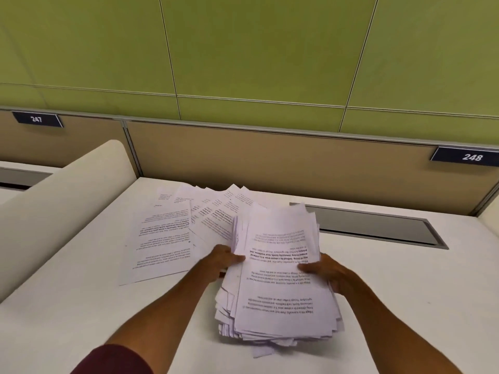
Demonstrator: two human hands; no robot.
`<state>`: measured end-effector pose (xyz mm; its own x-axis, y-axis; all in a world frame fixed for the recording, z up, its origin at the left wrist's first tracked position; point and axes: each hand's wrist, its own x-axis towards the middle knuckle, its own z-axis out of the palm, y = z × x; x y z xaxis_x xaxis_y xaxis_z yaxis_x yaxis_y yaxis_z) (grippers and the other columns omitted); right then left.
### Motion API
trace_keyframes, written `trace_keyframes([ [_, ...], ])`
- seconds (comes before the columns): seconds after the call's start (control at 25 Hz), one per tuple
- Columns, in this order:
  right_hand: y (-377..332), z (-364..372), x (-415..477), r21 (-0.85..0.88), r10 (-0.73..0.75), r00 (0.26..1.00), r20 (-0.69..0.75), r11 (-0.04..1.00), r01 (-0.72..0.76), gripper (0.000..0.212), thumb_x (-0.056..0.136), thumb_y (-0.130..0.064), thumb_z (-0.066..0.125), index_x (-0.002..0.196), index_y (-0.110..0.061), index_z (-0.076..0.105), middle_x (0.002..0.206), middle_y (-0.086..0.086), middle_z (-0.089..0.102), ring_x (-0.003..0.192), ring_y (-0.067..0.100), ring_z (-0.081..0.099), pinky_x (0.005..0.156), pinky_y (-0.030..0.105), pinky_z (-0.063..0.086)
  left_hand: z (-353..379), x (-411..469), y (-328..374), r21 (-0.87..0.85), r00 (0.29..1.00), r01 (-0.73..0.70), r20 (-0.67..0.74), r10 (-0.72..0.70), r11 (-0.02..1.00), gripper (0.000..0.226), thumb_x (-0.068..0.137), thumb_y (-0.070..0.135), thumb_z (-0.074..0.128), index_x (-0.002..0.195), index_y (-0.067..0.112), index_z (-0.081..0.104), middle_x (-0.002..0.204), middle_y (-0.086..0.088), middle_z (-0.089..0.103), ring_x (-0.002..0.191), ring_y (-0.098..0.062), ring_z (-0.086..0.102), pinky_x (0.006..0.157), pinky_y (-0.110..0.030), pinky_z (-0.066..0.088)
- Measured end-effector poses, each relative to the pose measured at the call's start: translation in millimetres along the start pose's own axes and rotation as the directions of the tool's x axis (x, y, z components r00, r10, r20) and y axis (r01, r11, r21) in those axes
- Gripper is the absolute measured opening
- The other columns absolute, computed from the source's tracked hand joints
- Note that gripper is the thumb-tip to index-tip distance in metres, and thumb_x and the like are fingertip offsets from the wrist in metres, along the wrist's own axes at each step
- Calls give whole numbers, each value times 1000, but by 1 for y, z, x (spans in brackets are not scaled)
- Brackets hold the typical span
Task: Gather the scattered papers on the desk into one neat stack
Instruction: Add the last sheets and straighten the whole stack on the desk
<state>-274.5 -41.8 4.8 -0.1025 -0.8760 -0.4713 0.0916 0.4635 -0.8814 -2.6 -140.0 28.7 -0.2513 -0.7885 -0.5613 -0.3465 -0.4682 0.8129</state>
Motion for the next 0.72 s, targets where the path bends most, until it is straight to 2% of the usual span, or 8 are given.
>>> trace_keyframes([
  [0.08, 21, 2, -4, 10, 74, 996, -54, 997, -73, 38, 76, 3, 76, 112, -3, 65, 102, 19, 75, 87, 38, 74, 66, 45, 61, -17, 5, -24, -36, 992, 9, -125, -14, 999, 35, 85, 7, 69, 118, -3, 59, 107, -23, 66, 92, -32, 63, 82, -39, 54],
  [0.16, 28, 5, -6, -11, 75, 992, -103, 997, -76, 36, 74, -1, 80, 106, -8, 67, 95, 14, 77, 81, 34, 76, 59, 40, 61, -45, 9, -37, -16, 949, -102, -303, 92, 995, 26, 85, 7, 68, 108, -3, 63, 98, -22, 67, 82, -31, 60, 73, -36, 50],
  [0.24, 29, 9, -6, -44, 55, 986, -156, 997, -63, 31, 74, -3, 80, 101, -11, 68, 92, 11, 78, 75, 29, 76, 54, 34, 59, -76, 13, -40, 125, 882, -173, -422, 210, 977, 22, 84, 12, 71, 102, 0, 65, 104, -20, 66, 94, -35, 62, 80, -40, 50],
  [0.32, 28, 13, -5, -50, 48, 978, -203, 997, -59, 28, 75, -2, 79, 98, -13, 68, 91, 11, 78, 70, 28, 76, 51, 32, 58, -106, 19, -42, 364, 824, -134, -476, 307, 922, 28, 81, 22, 75, 102, 5, 65, 113, -17, 63, 112, -37, 56, 94, -46, 45],
  [0.4, 29, 20, -4, -40, 49, 964, -260, 997, -62, 25, 75, -1, 77, 95, -14, 69, 90, 12, 78, 66, 27, 76, 49, 31, 58, -140, 32, -43, 556, 799, 32, -514, 313, 831, 44, 79, 36, 76, 111, 10, 63, 125, -18, 56, 122, -37, 47, 101, -51, 38],
  [0.48, 32, 27, -4, -41, 56, 955, -290, 997, -71, 26, 75, -1, 76, 97, -13, 69, 88, 10, 78, 67, 28, 76, 50, 32, 58, -172, 46, -46, 596, 805, 176, -545, 233, 783, 69, 77, 50, 73, 128, 9, 50, 137, -21, 43, 130, -40, 37, 107, -55, 32],
  [0.6, 34, 38, -1, -20, 73, 946, -315, 996, -83, 27, 76, -2, 76, 99, -14, 69, 86, 7, 79, 70, 28, 76, 52, 32, 58, -204, 66, -52, 552, 827, 283, -555, 92, 784, 106, 69, 66, 69, 145, 7, 25, 151, -26, 21, 140, -45, 17, 113, -63, 15],
  [0.72, 36, 51, 3, 4, 64, 936, -345, 998, -67, 26, 77, -4, 75, 100, -13, 70, 85, 6, 79, 67, 25, 76, 50, 30, 58, -206, 79, -54, 651, 877, 314, -477, 51, 691, 124, 58, 79, 67, 150, 16, 12, 157, -23, 5, 145, -41, 2, 112, -68, 4],
])
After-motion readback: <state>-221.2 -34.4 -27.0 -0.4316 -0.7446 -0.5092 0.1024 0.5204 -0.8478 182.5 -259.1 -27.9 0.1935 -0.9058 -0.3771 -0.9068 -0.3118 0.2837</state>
